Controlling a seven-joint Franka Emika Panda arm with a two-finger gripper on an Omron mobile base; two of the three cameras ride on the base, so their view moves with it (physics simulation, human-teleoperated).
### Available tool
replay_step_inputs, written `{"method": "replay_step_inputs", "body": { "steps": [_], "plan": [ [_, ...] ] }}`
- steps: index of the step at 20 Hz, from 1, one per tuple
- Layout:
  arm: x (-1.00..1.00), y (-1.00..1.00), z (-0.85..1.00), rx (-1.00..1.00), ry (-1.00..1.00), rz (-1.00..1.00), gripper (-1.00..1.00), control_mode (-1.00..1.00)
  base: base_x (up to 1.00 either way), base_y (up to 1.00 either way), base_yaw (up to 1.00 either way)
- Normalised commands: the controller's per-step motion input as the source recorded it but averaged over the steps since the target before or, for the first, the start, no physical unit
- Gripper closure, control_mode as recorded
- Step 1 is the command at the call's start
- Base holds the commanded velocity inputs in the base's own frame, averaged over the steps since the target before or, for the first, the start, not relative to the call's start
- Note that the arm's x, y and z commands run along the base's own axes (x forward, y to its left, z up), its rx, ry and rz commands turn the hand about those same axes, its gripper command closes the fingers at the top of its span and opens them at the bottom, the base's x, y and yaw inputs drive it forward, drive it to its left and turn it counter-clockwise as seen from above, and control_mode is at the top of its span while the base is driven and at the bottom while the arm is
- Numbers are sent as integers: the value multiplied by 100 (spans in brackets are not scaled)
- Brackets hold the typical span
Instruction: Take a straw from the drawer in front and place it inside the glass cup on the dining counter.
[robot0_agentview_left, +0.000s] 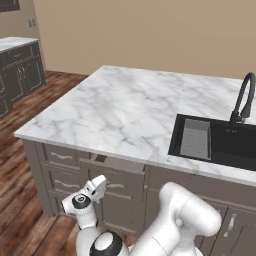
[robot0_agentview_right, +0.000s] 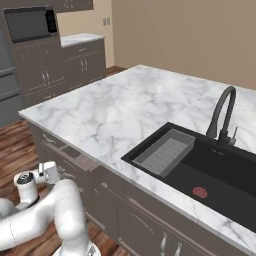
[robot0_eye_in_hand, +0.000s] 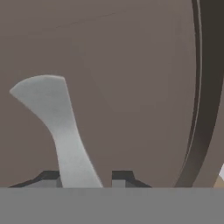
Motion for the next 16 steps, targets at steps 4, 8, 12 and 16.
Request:
{"method": "replay_step_inputs", "body": {
  "steps": [4,8,12,16],
  "plan": [
    [-100,65,9,0,0,-7,100,-100,0,0,0],
    [-100,69,10,0,0,-6,100,-100,0,0,0],
    [-98,69,7,0,0,-6,100,-100,0,0,0],
    [-83,68,3,0,0,-3,100,-100,0,0,0]
  ]
}}
